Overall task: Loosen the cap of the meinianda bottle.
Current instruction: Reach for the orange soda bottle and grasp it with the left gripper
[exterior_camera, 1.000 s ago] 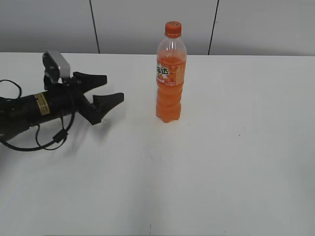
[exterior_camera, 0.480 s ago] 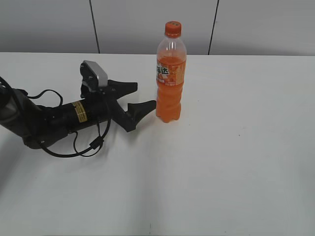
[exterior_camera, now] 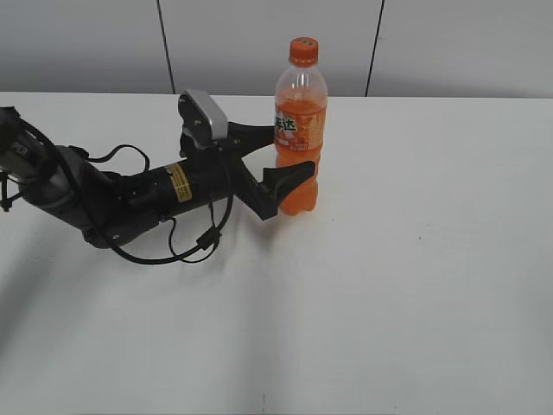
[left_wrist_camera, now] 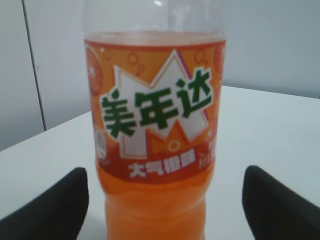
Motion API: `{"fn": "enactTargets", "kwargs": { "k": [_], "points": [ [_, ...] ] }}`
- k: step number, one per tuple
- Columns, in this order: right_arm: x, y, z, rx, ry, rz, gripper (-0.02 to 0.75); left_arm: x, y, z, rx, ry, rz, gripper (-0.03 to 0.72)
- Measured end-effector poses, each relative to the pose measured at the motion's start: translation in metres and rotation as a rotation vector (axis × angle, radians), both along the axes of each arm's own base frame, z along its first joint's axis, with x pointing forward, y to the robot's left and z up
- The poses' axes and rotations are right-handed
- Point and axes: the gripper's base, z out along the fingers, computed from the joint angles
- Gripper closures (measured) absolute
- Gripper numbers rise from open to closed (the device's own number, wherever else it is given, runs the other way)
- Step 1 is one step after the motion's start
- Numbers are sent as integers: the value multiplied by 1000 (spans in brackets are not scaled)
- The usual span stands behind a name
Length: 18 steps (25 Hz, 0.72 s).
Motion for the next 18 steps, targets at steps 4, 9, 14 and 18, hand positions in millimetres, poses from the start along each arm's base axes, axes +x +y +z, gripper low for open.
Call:
{"fn": "enactTargets", "kwargs": {
  "k": [4, 9, 14, 18],
  "points": [
    [0, 0, 0, 0, 0, 0, 160, 5, -9, -6, 1, -5, -6, 117],
    [0, 0, 0, 0, 0, 0, 160, 10, -15, -17, -8, 17, 4, 117],
    [0, 0, 0, 0, 0, 0, 160, 13, -18, -21, -5, 40, 15, 115],
    [0, 0, 0, 0, 0, 0, 160, 17, -18, -22, 10, 56, 38, 115]
  ]
}}
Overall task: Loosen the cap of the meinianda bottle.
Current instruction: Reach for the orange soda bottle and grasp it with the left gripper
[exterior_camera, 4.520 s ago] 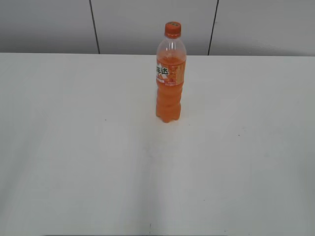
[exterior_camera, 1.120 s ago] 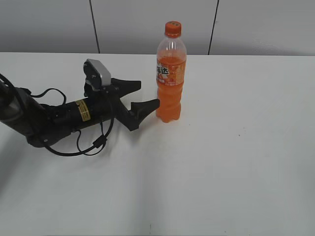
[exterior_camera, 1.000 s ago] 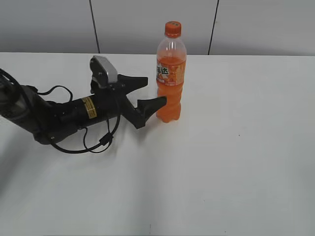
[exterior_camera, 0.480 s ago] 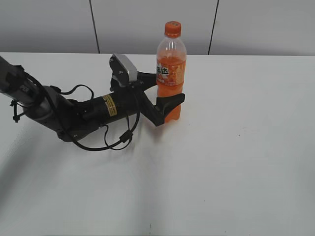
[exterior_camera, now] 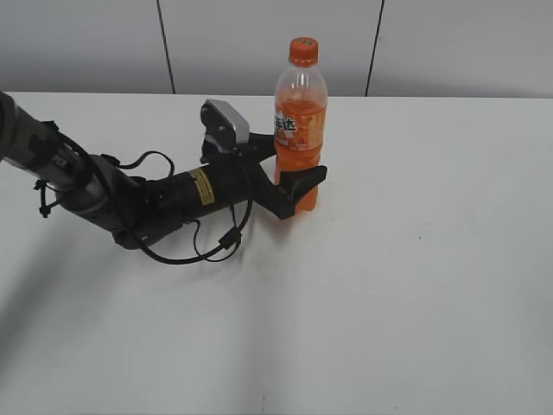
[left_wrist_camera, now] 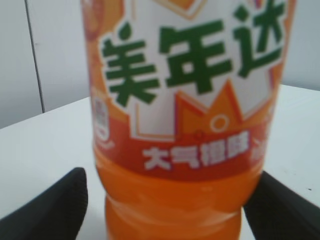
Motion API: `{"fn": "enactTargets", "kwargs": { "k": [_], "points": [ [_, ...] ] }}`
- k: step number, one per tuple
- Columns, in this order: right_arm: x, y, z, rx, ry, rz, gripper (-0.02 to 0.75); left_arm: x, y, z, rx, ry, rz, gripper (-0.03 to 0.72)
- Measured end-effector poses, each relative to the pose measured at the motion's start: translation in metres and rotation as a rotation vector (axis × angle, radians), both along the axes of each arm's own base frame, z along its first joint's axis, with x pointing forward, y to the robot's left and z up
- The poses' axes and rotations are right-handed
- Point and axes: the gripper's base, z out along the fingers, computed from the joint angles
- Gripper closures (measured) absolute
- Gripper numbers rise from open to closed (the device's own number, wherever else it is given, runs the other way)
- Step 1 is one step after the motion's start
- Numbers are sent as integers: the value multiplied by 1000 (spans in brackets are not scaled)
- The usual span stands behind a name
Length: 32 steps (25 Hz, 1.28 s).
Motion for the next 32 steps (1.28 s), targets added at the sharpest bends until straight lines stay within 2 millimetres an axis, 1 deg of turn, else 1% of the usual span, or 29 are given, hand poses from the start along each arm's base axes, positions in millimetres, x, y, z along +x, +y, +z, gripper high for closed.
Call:
{"fn": "enactTargets", "kwargs": {
  "k": [7, 12, 15, 19, 22, 24, 26, 32],
  "points": [
    [0, 0, 0, 0, 0, 0, 160, -3, -6, -1, 8, 14, 2, 115],
    [0, 0, 0, 0, 0, 0, 160, 3, -9, -2, 13, 10, 12, 115],
    [0, 0, 0, 0, 0, 0, 160, 2, -8, -6, 13, 19, 12, 115],
    [0, 0, 0, 0, 0, 0, 160, 2, -9, -4, -3, 12, 7, 120],
    [0, 0, 0, 0, 0, 0, 160, 2, -9, -4, -5, 11, 5, 163],
    [0, 0, 0, 0, 0, 0, 160, 1, -9, -4, -2, 10, -1, 220],
    [0, 0, 0, 0, 0, 0, 160, 1, -9, -4, 0, 9, -5, 302],
    [0, 0, 0, 0, 0, 0, 160, -1, -10, -4, 9, 1, -30, 301]
  ]
}}
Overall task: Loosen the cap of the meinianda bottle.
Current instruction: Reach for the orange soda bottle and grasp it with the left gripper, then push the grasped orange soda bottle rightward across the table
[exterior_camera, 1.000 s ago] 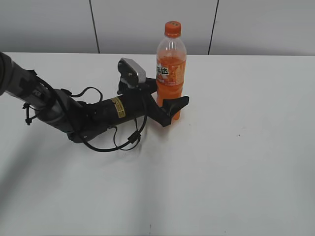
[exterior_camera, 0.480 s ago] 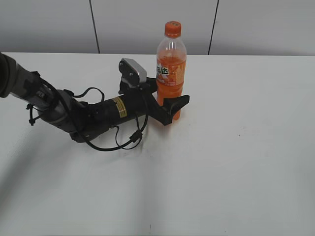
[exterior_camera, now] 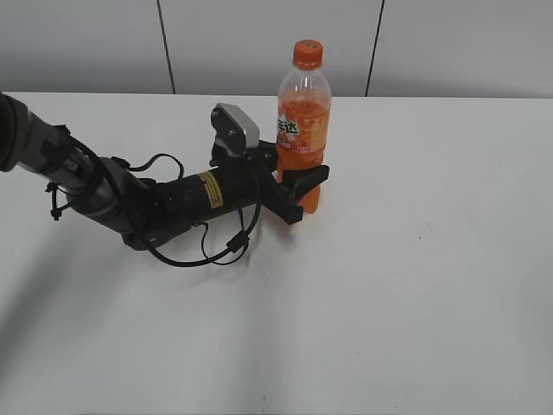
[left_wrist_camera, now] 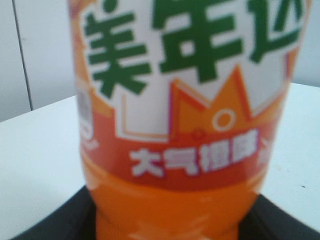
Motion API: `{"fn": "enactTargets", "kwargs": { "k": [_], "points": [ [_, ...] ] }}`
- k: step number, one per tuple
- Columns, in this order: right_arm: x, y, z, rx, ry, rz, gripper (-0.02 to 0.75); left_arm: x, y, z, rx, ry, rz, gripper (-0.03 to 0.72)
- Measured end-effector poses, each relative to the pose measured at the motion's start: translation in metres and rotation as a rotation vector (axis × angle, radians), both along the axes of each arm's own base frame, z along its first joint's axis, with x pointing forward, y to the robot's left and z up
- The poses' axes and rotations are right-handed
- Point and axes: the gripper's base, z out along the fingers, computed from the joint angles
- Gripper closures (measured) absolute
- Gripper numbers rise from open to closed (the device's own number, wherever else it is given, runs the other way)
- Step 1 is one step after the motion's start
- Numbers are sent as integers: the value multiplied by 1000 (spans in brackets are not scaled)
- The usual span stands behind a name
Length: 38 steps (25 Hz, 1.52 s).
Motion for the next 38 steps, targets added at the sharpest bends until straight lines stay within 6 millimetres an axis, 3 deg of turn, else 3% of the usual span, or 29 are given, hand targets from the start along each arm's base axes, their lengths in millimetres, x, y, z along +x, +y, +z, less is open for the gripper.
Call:
{"fn": "enactTargets", "kwargs": {
  "k": [5, 10, 14, 19, 22, 28, 38],
  "points": [
    [0, 0, 0, 0, 0, 0, 160, -3, 1, 0, 3, -25, -61, 301],
    [0, 0, 0, 0, 0, 0, 160, -4, 15, 1, 24, -48, -163, 301],
    [0, 0, 0, 0, 0, 0, 160, -8, 29, 15, 78, -20, -224, 300],
    [0, 0, 0, 0, 0, 0, 160, -27, 36, 48, 94, -48, -272, 300],
    [0, 0, 0, 0, 0, 0, 160, -38, 40, 57, 89, -37, -276, 300],
    [0, 0, 0, 0, 0, 0, 160, -59, 43, 43, 104, 48, -278, 300],
    [0, 0, 0, 0, 0, 0, 160, -75, 18, 17, 111, 116, -332, 300]
  ]
}}
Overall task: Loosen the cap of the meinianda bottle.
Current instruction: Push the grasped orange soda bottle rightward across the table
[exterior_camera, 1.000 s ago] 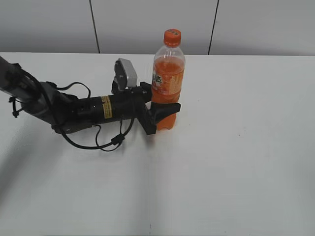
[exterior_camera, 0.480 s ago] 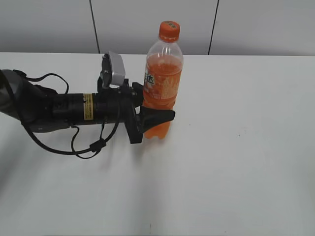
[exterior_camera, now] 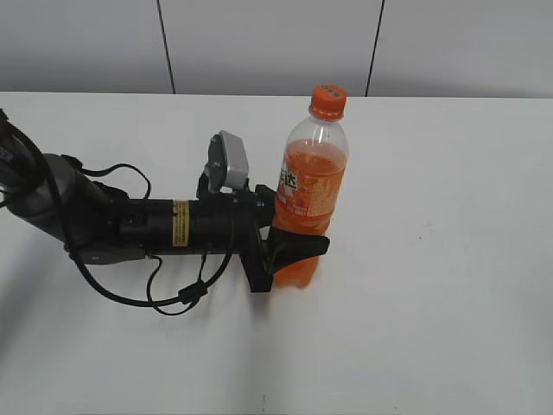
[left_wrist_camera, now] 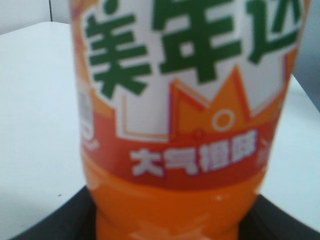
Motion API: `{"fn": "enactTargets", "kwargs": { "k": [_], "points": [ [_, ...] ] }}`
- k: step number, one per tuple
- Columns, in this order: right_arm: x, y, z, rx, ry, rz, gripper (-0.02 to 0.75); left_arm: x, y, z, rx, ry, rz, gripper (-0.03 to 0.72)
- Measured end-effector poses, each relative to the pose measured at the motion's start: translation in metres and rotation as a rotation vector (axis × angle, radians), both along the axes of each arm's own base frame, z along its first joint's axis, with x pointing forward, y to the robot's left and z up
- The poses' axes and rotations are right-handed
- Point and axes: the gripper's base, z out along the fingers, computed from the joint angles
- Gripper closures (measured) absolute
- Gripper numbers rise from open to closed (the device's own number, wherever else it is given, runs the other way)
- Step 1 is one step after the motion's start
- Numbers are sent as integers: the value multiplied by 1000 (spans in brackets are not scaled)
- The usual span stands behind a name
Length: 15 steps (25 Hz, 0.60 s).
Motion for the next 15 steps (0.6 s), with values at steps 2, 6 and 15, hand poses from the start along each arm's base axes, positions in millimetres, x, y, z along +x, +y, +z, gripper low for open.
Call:
{"fn": "enactTargets", "kwargs": {
  "k": [2, 6, 15],
  "points": [
    [0, 0, 0, 0, 0, 0, 160, 1, -4, -1, -6, -2, -6, 300],
    [0, 0, 0, 0, 0, 0, 160, 4, -7, -5, -23, 0, -8, 300],
    [0, 0, 0, 0, 0, 0, 160, 2, -8, -21, -109, 40, -26, 300]
  ]
}}
